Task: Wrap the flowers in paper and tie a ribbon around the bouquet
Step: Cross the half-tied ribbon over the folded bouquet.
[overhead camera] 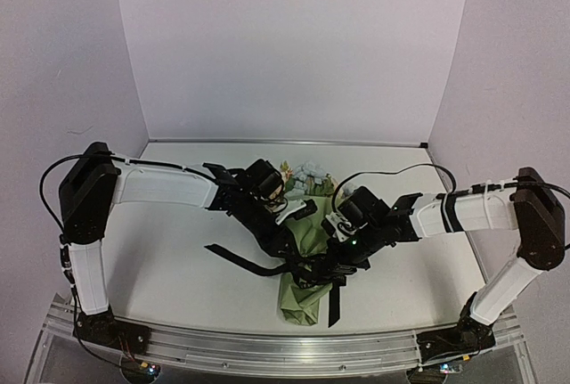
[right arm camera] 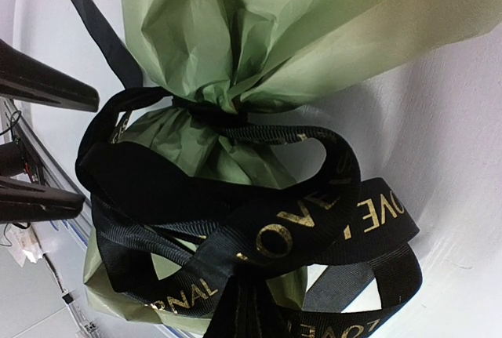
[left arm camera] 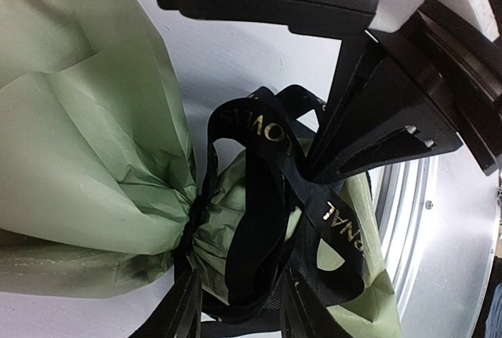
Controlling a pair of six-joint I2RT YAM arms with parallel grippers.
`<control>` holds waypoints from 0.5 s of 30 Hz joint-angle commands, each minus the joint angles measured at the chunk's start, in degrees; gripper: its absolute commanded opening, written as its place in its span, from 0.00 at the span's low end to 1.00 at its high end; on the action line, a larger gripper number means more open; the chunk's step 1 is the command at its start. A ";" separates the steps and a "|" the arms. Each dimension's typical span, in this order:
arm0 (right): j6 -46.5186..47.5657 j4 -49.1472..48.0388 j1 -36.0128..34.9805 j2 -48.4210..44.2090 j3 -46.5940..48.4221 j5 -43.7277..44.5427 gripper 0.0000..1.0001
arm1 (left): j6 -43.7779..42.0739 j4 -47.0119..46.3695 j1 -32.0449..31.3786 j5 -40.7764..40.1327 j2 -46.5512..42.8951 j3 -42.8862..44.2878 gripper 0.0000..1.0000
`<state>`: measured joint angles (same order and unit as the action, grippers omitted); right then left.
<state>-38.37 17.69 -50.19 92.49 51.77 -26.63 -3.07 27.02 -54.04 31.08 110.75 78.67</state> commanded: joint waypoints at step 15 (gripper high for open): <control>0.58 0.32 -0.27 0.15 0.88 0.09 0.00 | 0.63 -1.83 -0.01 1.38 1.93 3.15 0.29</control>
<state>-38.37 17.69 -50.19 92.55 51.77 -26.63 -2.91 26.66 -54.04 31.43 112.40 79.48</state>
